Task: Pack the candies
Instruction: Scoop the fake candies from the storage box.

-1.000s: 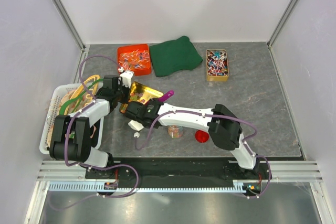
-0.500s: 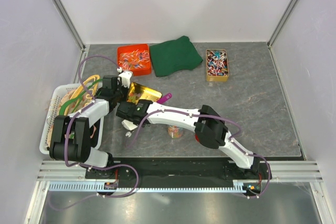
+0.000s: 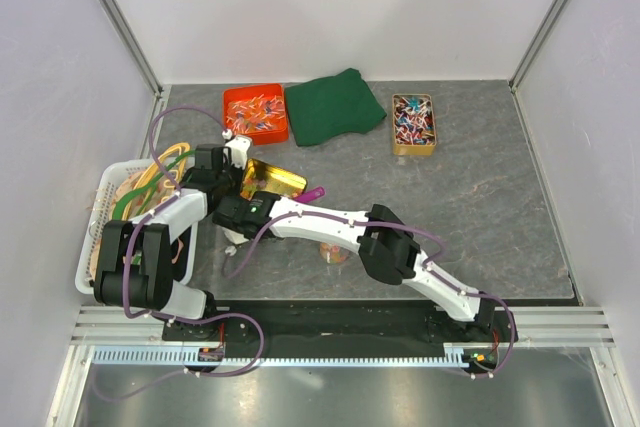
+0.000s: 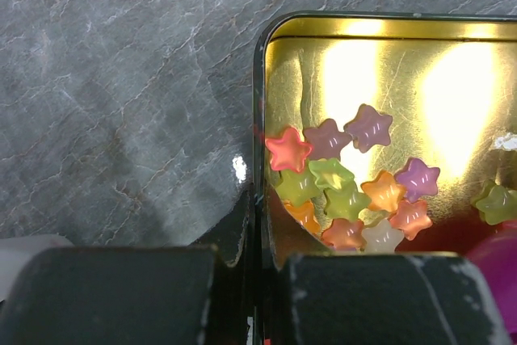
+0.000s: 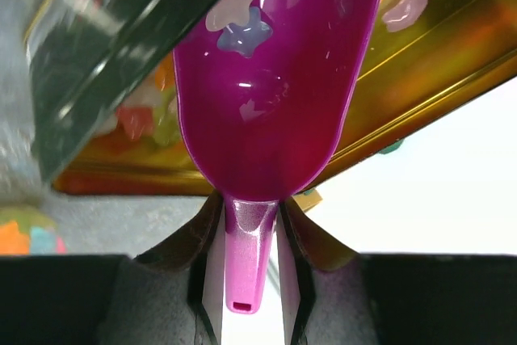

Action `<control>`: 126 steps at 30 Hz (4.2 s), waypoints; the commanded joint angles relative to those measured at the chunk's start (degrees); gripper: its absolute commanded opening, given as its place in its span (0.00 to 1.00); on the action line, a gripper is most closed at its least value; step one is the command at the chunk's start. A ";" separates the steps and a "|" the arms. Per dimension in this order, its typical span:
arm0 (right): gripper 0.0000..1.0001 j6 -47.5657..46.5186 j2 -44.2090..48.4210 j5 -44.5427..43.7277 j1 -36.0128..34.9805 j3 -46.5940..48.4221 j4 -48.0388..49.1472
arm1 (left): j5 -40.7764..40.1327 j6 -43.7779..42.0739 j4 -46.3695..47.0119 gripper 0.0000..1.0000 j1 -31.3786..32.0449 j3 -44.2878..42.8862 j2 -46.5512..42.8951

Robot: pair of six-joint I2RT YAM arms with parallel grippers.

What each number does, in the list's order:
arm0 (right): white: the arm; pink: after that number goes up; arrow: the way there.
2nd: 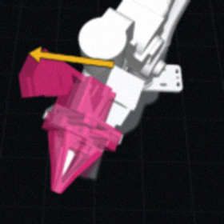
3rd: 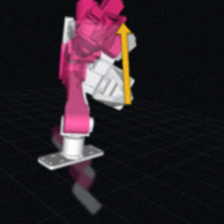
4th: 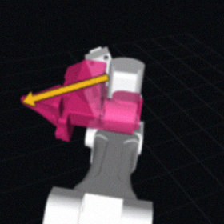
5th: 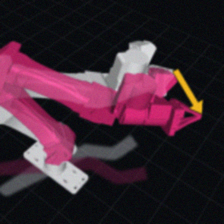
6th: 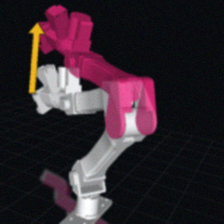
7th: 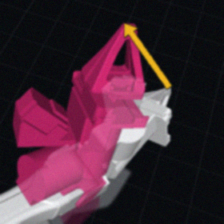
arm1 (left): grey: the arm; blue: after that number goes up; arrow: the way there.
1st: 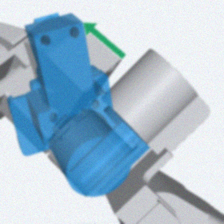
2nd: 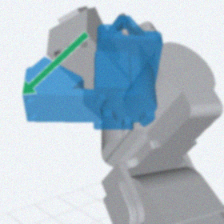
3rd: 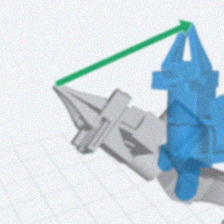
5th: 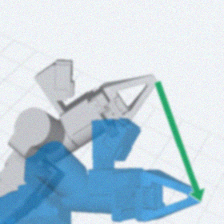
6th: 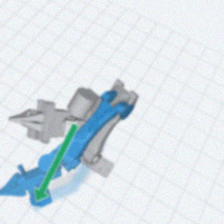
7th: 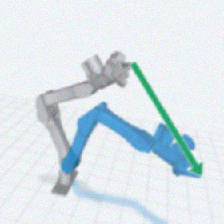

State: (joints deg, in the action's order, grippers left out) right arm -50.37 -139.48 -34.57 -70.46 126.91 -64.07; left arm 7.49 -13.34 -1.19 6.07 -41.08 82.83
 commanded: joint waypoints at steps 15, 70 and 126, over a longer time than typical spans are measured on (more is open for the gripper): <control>0.00 8.45 2.18 5.13 1.90 -1.22 3.34 | 1.13 0.78 6.73 0.02 -0.70 -2.69 -3.29; 0.00 2.55 -8.97 -5.87 -1.26 4.49 -0.09 | 0.86 0.86 6.64 0.02 -1.14 -3.04 -2.76; 0.00 12.05 9.84 16.80 11.21 -2.55 1.59 | 0.69 0.78 6.90 0.02 -1.58 -2.69 -2.67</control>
State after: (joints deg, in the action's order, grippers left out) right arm -39.11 -133.45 -21.67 -60.73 124.09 -58.65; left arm 6.55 -13.41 0.97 4.62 -41.74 82.39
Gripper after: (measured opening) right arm 0.316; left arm 0.037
